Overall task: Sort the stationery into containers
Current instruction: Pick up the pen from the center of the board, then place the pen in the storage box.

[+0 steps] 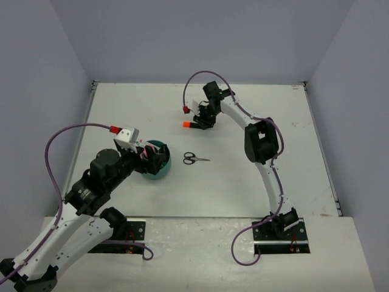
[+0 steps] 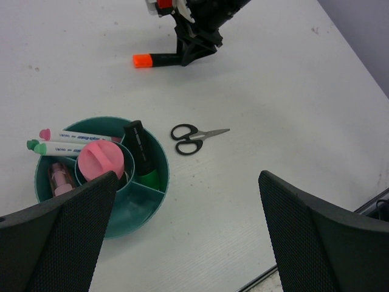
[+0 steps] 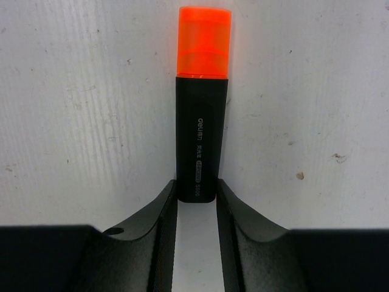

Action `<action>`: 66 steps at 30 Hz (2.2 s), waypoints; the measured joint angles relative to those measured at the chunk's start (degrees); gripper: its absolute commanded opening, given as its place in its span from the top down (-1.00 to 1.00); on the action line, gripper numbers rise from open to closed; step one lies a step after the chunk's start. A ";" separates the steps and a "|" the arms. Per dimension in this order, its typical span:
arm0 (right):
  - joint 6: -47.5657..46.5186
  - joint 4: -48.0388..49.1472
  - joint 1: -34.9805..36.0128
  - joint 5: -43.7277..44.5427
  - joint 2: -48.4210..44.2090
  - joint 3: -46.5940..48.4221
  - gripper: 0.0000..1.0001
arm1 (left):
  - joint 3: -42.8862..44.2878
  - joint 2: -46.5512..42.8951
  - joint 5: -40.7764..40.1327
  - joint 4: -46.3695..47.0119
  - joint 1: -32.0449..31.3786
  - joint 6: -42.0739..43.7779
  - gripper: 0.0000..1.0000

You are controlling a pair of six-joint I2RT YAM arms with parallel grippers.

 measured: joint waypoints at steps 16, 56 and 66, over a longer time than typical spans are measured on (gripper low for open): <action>16.76 1.85 -0.37 1.20 -10.12 -11.84 1.00 | 0.00 -1.47 -0.59 -0.02 2.67 -0.06 -1.00; 59.75 36.24 15.09 1.60 -74.34 -64.42 1.00 | 9.08 26.60 8.68 22.02 -0.19 -40.53 -0.47; 60.91 37.18 16.91 2.56 -74.94 -65.06 1.00 | 8.57 27.90 7.34 25.58 -2.02 -40.53 1.00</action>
